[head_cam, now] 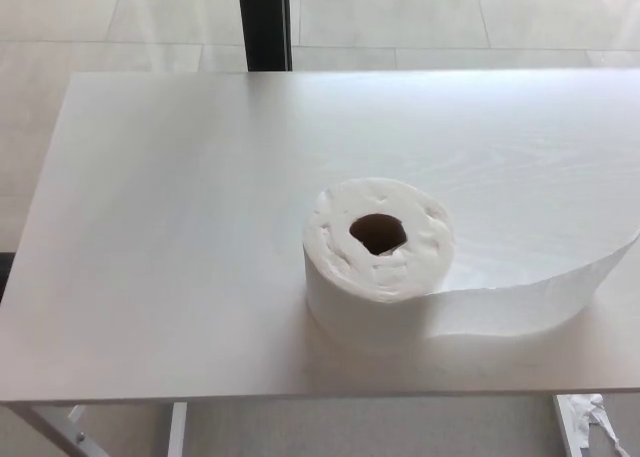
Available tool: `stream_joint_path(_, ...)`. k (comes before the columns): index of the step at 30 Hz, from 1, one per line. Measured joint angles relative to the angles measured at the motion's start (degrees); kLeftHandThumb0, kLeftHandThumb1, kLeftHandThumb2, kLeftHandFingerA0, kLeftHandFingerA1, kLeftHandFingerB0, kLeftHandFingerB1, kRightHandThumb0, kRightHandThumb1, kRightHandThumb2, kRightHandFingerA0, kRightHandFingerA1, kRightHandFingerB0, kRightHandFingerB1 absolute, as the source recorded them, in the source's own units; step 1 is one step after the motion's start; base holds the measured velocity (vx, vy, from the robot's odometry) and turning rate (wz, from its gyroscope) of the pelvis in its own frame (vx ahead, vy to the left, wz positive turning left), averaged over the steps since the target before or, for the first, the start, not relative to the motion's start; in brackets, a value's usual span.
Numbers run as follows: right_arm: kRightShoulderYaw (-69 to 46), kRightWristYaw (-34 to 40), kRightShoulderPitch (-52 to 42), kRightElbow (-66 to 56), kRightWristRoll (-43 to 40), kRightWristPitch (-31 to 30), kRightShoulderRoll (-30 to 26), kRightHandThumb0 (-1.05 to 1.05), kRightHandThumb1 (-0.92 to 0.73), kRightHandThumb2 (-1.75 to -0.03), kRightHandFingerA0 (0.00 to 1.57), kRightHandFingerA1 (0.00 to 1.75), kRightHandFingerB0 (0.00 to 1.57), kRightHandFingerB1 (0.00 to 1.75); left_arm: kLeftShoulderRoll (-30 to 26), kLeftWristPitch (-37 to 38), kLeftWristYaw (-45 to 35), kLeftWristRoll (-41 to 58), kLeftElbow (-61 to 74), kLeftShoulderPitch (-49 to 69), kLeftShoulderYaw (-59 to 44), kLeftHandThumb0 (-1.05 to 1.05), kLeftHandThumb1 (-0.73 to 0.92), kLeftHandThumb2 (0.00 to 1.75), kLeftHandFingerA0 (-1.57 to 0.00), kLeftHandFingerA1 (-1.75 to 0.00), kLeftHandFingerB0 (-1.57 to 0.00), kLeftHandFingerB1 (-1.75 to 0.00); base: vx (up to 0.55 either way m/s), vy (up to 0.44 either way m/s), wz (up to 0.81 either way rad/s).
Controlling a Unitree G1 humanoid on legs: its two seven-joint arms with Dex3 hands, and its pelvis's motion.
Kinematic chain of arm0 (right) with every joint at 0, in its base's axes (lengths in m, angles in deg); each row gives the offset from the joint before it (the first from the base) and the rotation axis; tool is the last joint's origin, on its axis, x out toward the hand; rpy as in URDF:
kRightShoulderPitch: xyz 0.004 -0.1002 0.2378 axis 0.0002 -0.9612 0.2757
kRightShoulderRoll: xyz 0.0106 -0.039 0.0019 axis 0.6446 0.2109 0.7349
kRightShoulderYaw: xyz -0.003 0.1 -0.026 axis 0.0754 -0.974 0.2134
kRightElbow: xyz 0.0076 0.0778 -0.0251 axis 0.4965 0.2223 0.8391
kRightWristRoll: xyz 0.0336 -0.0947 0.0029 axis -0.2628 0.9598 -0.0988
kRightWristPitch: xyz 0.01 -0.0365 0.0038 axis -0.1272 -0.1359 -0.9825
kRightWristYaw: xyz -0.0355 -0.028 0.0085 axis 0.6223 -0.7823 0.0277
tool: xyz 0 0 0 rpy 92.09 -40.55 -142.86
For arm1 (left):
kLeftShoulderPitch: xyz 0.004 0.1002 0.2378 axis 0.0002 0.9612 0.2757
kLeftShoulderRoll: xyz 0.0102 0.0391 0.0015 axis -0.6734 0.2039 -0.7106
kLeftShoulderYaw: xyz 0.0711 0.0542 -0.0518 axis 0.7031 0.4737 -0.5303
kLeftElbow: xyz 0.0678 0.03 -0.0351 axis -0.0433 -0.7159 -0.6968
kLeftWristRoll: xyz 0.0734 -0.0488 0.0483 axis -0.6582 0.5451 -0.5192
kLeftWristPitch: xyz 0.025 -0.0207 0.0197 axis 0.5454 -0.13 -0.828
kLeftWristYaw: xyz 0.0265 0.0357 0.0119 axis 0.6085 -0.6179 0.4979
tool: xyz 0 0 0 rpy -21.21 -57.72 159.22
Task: A toilet paper roll is kept in the middle of the desk infront of the robot. The robot places its left hand on the top of the toilet paper roll to hold it still and uses its right hand to tear off a piece of toilet paper from it and hands the paper to a person
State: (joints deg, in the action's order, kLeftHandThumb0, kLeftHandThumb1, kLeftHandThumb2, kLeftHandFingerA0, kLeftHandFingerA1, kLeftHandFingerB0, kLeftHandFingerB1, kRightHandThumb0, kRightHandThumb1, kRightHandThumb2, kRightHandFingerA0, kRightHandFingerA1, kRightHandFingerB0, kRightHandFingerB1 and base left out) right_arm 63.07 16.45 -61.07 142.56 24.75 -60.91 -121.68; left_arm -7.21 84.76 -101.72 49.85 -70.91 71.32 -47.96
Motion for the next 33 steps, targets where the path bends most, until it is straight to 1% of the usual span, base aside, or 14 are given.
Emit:
stream_joint_path(1,-0.49,-0.45,0.3,0.72,-0.35,0.6,-0.01,-0.71,-0.53,-0.88,0.89,1.09,0.22,0.48,-0.24,0.47,-0.89,0.65,-0.65,-0.02,-0.76,-0.6,0.74,0.62,-0.34,-0.64,-0.28,-0.54,0.0,0.0,0.0)
stream_joint_path(5,-4.34,-0.58,0.69,1.69,-2.14,2.0,0.11,-0.67,-0.62,-0.59,0.72,0.73,0.26,0.4,-0.3,0.81,-2.53,3.66,-2.51,-0.88,-6.05,-0.62,0.75,0.62,-0.67,-1.04,-0.27,-0.64,0.0,0.0,0.0)
stream_joint_path(10,-12.93,-0.56,1.9,-1.0,-6.02,2.09,0.2,-0.75,-0.51,-0.89,0.98,0.93,0.15,0.48,-0.3,0.95,-2.41,6.6,-2.24,-3.83,-12.1,-0.73,0.65,1.0,-0.3,-0.66,-0.15,-0.58,0.0,0.0,0.0)
stream_joint_path(12,-15.79,-0.51,2.89,-3.02,-7.22,2.13,0.21,-0.73,-0.49,-0.89,0.6,0.73,0.15,0.48,-0.34,0.95,-2.43,7.42,0.54,-4.59,-13.77,-0.76,0.83,0.65,-0.73,-0.6,-0.3,-0.44,0.0,0.0,0.0)
stream_joint_path(16,-20.08,-0.5,5.53,-9.37,-9.43,2.06,0.23,-0.74,-0.48,-0.85,0.8,0.73,0.2,0.49,-0.98,0.91,-2.4,8.38,9.11,-7.36,-15.74,-0.78,0.84,0.65,-1.12,-0.75,-0.41,-0.47,0.0,0.0,0.0)
stream_joint_path(17,-20.65,-0.5,6.1,-11.21,-9.86,2.06,0.26,-0.73,-0.61,-0.59,0.91,0.64,0.26,0.42,-1.03,0.91,-2.39,8.44,11.39,-7.95,-15.93,-0.8,0.64,1.05,-0.98,-0.83,-0.39,-0.6,0.0,0.0,0.0)
stream_joint_path(18,-20.99,-0.5,6.64,-12.78,-10.18,2.04,0.3,-0.81,-0.59,-0.58,0.65,0.59,0.32,0.48,-1.03,0.9,-2.39,8.49,13.5,-8.51,-16.02,-0.99,0.79,0.64,-0.63,-0.84,-0.41,-0.74,0.0,0.0,0.0)
stream_joint_path(19,-21.19,-0.52,7.13,-14.31,-10.48,2.02,0.38,-0.79,-0.6,-0.58,0.48,0.5,0.32,0.45,-1.03,0.86,-2.38,8.52,15.59,-9.06,-16.06,-1.05,0.56,1.1,-1.17,-1.09,-0.57,-0.86,0.0,0.0,0.0)
stream_joint_path(20,-21.27,-0.54,7.58,-15.94,-10.75,2.01,0.48,-0.8,-0.61,-0.59,0.42,0.43,0.29,0.42,-1.02,0.78,-2.34,8.51,17.85,-9.69,-16.07,-1.05,0.76,0.65,-1.33,-0.98,-0.55,-0.82,0.0,0.0,0.0)
stream_joint_path(21,-21.28,-0.57,7.97,-17.28,-10.87,2.01,0.59,-0.78,-0.51,-0.87,0.28,0.49,0.2,0.48,-1.02,0.68,-2.31,8.52,19.91,-10.32,-16.06,-1.0,0.55,1.05,-1.3,-1.04,-0.61,-0.79,0.0,0.0,0.0)
stream_joint_path(23,-21.25,-0.61,8.88,-19.84,-11.06,1.98,1.0,-0.75,-0.52,-0.85,0.19,0.46,0.15,0.42,-1.01,0.4,-2.21,8.52,23.82,-11.67,-16.01,-0.9,0.75,0.63,-0.62,-0.78,-0.45,-0.5,0.0,0.0,0.0)
stream_joint_path(26,-20.97,-0.74,10.26,-24.06,-11.34,1.93,1.63,-0.73,-0.53,-0.86,0.22,0.47,0.11,0.4,-1.01,-0.11,-2.06,8.52,29.96,-14.08,-15.7,-0.78,0.78,0.63,-0.52,-0.48,-0.34,-0.36,0.0,0.0,0.0)
stream_joint_path(29,-20.33,-0.84,11.52,-27.94,-11.55,1.86,2.01,-0.76,-0.53,-0.85,0.19,0.46,0.15,0.39,-1.01,-0.97,-1.94,8.49,35.52,-16.93,-14.93,-0.67,0.83,0.65,-0.92,-1.05,-0.28,-0.41,0.0,0.0,0.0)
stream_joint_path(33,-18.91,-1.05,12.73,-32.59,-11.7,1.77,2.78,-0.7,-0.51,-0.84,0.2,0.47,0.15,0.41,-0.82,-2.26,-1.73,8.25,42.08,-21.67,-12.6,-0.61,0.85,0.65,-0.5,-0.58,-0.23,-0.38,0.0,0.0,0.0)
